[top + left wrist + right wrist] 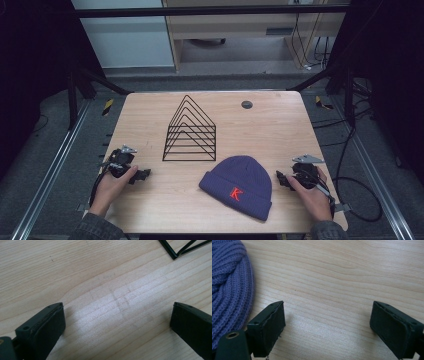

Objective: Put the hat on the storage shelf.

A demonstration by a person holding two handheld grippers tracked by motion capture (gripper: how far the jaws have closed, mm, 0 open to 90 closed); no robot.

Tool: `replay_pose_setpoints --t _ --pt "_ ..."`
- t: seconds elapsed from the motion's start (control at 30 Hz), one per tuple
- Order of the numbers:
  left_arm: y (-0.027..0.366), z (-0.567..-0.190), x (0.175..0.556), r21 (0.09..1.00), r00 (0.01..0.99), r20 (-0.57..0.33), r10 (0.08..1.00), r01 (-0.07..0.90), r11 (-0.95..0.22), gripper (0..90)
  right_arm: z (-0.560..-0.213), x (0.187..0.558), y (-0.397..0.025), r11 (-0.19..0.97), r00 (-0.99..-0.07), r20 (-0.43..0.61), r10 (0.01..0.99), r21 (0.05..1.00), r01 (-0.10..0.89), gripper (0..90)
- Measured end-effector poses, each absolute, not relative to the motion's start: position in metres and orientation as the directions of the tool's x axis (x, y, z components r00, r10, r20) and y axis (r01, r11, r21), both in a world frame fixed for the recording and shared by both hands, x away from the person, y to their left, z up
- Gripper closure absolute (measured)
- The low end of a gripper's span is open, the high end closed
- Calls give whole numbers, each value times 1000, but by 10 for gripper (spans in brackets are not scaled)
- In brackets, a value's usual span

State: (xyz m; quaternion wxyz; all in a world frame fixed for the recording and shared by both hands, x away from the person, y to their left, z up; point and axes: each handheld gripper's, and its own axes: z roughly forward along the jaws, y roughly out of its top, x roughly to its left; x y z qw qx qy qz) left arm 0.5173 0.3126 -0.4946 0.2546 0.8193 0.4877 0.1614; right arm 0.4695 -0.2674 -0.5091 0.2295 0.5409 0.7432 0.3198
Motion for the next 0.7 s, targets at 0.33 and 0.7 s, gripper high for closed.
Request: replay_pose_setpoints --t 0.33,0.7 --pt "312 -495 517 580 468 17 883 715 -391 0 -505 470 -266 216 -319 19 947 697 684 136" --pt "312 -495 516 580 467 17 884 715 -390 0 -470 488 -250 256 -385 29 922 700 666 232"
